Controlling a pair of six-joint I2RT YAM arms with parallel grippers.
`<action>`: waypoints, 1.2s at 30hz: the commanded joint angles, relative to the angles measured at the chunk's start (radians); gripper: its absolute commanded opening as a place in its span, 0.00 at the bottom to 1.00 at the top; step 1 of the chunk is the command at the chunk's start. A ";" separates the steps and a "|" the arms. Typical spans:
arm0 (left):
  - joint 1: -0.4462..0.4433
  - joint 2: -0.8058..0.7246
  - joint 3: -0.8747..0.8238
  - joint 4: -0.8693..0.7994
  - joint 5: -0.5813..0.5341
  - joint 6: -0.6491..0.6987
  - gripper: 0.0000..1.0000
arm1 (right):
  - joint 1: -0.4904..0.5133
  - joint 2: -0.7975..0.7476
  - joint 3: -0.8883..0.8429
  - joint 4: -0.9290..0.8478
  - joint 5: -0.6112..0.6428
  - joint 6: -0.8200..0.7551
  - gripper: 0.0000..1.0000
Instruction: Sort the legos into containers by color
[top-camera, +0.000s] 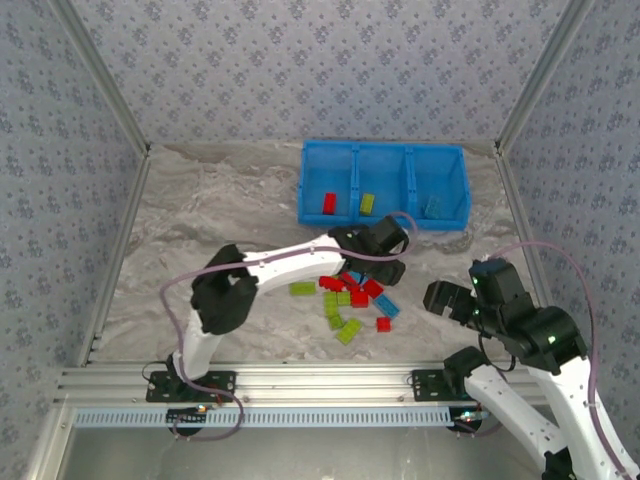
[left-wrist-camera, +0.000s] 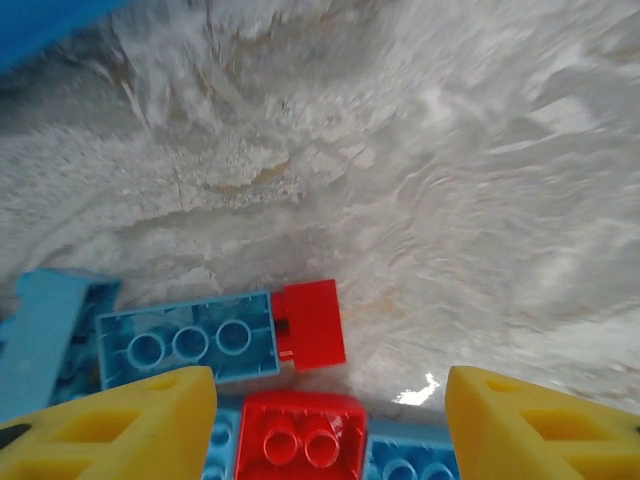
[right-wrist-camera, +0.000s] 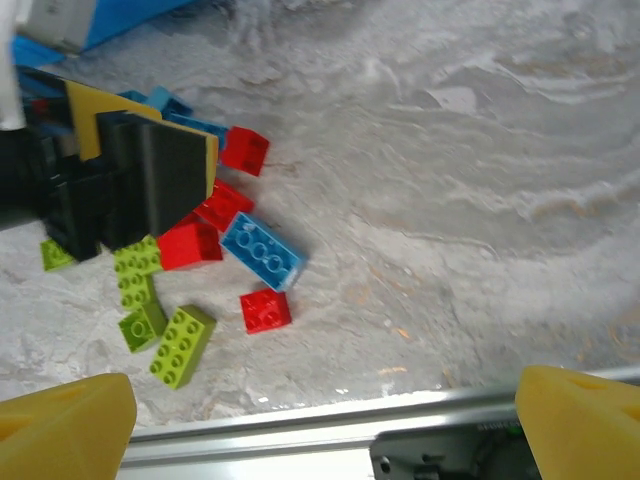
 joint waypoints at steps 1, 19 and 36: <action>-0.002 0.071 0.097 -0.080 -0.019 -0.011 0.60 | 0.006 -0.016 0.021 -0.086 0.043 0.048 1.00; -0.036 0.220 0.219 -0.164 -0.064 0.078 0.30 | 0.006 -0.057 0.017 -0.069 0.023 0.054 1.00; -0.042 0.196 0.213 -0.136 -0.016 0.069 0.20 | 0.006 -0.042 0.012 -0.027 0.002 0.057 1.00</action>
